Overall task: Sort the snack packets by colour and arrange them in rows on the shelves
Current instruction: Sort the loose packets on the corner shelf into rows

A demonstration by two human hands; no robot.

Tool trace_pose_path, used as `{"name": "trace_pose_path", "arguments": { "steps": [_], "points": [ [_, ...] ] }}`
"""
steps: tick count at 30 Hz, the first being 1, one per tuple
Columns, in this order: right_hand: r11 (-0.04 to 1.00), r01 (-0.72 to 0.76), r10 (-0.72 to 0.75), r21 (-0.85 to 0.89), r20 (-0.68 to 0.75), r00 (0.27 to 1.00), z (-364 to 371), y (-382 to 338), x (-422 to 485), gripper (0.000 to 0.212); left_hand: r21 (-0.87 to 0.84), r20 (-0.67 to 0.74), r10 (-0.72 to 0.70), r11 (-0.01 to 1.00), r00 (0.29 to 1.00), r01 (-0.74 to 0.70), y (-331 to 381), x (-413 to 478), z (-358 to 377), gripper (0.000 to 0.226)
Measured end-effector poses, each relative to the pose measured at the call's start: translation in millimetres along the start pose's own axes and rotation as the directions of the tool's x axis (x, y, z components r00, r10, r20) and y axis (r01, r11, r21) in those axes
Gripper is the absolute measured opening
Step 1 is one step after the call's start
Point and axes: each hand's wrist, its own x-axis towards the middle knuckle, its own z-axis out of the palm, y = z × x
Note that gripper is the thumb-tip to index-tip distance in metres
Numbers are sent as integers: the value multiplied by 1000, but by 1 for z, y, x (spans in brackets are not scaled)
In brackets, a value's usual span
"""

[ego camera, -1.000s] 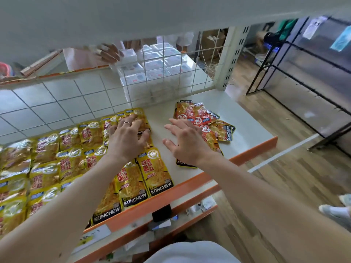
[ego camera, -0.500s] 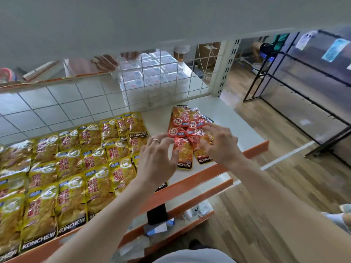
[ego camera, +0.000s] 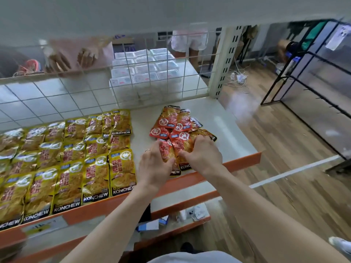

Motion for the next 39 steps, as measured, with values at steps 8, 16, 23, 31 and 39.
{"name": "trace_pose_path", "arguments": {
  "steps": [8, 16, 23, 31, 39],
  "points": [
    [953, -27, -23, 302, 159, 987, -22, 13, 18, 23, -376, -56, -352, 874, 934, 307, 22, -8, -13, 28],
    [827, 136, -289, 545, 205, 935, -37, 8, 7, 5, -658, -28, -426, 689, 904, 304, 15, -41, -51, 16],
    [679, 213, -488, 703, 216, 846, -28, -45, -20, 5, -840, -79, -545, 488, 835, 239, -14, -76, -93, 16],
    [553, 174, -600, 815, 245, 761, -9, -130, -91, 16, -921, -204, -646, 381, 736, 79, -68, -142, -161, 16],
    [490, 143, -668, 860, 265, 696, 35, -226, -198, 19, -912, -336, -705, 410, 624, -27, -140, -240, -243, 30]
  ]
}}
